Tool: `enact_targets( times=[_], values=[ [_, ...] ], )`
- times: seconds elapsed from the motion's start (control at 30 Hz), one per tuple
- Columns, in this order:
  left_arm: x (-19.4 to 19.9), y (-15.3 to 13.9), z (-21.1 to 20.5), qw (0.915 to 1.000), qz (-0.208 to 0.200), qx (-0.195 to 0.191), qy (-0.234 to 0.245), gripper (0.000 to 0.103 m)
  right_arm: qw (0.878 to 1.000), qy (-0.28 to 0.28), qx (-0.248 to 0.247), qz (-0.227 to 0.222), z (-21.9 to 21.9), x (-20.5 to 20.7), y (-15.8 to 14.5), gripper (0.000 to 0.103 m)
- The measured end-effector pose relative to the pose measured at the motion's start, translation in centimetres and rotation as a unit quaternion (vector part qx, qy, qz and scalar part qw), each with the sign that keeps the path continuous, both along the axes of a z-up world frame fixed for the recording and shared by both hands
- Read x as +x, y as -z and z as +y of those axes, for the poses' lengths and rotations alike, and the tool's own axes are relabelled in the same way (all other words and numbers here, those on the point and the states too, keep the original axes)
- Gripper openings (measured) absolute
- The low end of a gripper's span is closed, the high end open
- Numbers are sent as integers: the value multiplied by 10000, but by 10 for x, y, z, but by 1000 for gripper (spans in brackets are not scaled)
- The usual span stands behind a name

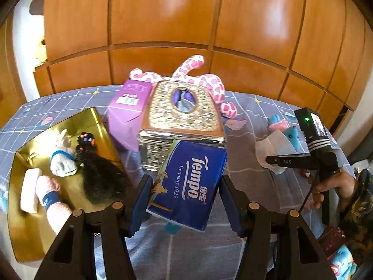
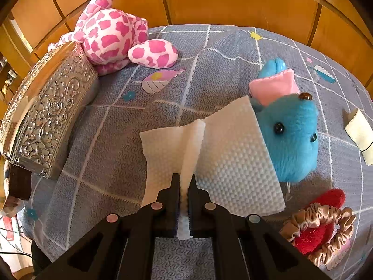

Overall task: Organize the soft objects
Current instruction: 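Carry the Tempo pack into the gold tray and open the left gripper while the right holds the wipe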

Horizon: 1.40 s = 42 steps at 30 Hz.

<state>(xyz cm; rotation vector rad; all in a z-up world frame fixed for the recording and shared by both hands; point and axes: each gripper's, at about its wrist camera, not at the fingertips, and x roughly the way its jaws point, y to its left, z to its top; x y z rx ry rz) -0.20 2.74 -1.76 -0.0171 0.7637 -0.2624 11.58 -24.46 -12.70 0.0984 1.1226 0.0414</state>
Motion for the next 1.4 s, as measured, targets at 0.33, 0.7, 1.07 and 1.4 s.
enact_targets(
  times=[0.33,0.7,1.07,1.4],
  values=[
    [2,4,30,9989,98,-53,-452,59,9999,-51,-107,-26,10,-3,0,4],
    [34,18,105,9878,373,-282,-1487,59,9998,-72,-155,-55,9,-4,-2,4],
    [63,46,181,9685,646,-215,-2397,64,9998,153,-61,-147,6,-9,-3,4],
    [28,24,187,9686,19,3,-2486,85,9992,344,20,-219,2,-10,-7,4]
  ],
)
